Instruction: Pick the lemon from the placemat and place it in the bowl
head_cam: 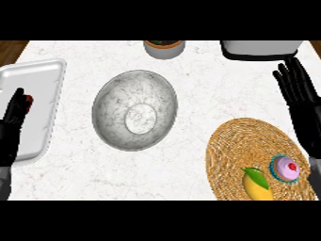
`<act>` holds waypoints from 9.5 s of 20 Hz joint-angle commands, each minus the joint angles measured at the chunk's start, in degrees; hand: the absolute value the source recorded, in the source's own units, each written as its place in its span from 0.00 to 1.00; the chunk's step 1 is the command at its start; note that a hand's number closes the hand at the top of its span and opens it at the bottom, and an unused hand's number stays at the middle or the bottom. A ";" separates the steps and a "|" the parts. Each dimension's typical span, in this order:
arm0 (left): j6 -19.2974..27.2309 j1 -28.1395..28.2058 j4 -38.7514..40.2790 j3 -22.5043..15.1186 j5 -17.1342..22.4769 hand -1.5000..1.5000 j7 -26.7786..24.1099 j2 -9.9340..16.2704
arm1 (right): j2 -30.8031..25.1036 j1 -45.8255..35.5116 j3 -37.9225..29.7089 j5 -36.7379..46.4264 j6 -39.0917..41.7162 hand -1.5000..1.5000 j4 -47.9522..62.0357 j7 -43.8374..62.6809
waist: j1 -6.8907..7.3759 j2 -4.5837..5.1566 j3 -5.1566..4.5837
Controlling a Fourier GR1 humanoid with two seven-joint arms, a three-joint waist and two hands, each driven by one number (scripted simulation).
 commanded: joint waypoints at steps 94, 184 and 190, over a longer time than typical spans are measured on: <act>-10.24 -7.57 -15.40 13.13 0.77 0.50 13.77 -7.90 | 2.44 14.36 3.67 89.77 35.30 0.00 4.99 -26.74 | -0.75 1.65 -1.78; -13.85 -11.71 -8.75 15.81 -0.51 0.50 9.97 -9.48 | 31.53 -44.79 5.11 52.85 26.34 0.00 48.60 15.13 | 1.14 2.23 -1.84; -12.63 -12.22 -8.03 14.24 -2.33 0.50 9.88 -10.77 | 31.54 -43.99 5.87 37.19 21.87 0.00 50.92 9.00 | 1.66 2.38 -1.81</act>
